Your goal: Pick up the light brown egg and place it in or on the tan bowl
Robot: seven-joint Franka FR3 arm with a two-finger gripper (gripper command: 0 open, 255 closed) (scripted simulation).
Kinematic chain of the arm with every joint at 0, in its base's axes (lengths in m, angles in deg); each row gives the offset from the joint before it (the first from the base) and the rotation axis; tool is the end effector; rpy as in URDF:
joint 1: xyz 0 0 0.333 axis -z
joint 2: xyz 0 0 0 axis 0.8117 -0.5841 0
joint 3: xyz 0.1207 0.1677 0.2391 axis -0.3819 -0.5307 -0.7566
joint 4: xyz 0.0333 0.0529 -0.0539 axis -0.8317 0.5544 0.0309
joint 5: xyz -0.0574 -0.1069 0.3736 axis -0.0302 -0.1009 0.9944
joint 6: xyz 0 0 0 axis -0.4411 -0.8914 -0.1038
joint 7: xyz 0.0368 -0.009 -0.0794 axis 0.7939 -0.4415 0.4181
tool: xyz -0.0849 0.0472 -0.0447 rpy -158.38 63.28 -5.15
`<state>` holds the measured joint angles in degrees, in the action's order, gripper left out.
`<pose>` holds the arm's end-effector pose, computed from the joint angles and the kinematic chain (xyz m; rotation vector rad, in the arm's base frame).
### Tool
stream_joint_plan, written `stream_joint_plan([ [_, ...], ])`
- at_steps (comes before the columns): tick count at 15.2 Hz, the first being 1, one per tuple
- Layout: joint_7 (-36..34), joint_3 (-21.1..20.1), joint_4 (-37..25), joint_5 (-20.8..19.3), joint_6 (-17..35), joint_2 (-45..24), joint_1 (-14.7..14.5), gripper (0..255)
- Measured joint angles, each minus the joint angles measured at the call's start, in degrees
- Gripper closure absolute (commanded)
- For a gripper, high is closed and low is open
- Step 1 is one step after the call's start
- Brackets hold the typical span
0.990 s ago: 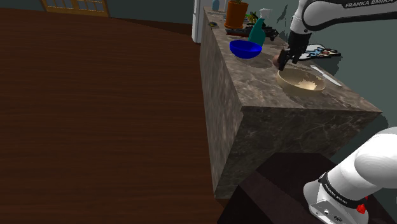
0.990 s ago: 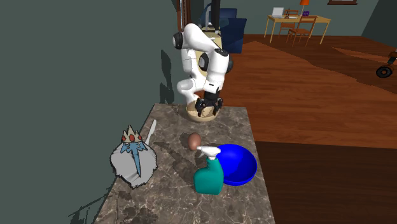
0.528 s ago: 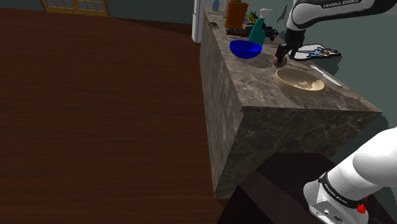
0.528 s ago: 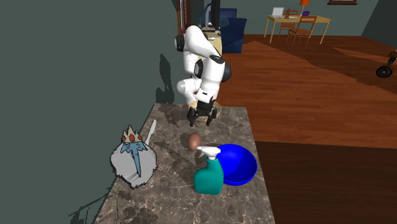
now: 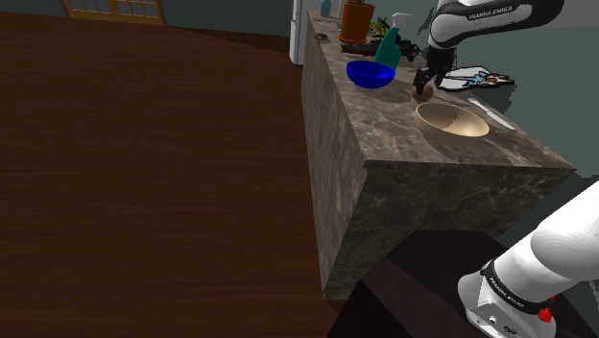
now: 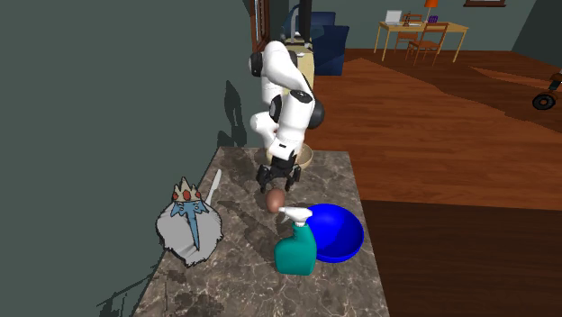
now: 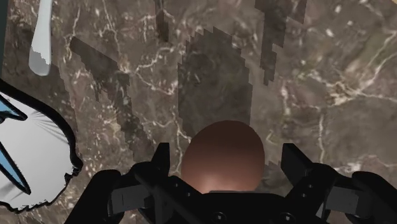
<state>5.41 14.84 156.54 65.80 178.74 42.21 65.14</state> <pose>0.5127 -0.2377 0.5117 2.8508 -0.1861 0.0371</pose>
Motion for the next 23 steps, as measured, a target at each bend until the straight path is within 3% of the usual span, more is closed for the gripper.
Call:
stream_joint_plan([
  [9, -0.1, 0.32, 1.56, -0.09, 2.58, -0.93, 0.3, 0],
  [10, -0.1, 0.32, 1.56, -0.09, 2.58, -0.93, 0.3, 255],
  [23, 0.15, 0.23, 0.47, 0.02, 1.17, -0.6, 0.21, 255],
])
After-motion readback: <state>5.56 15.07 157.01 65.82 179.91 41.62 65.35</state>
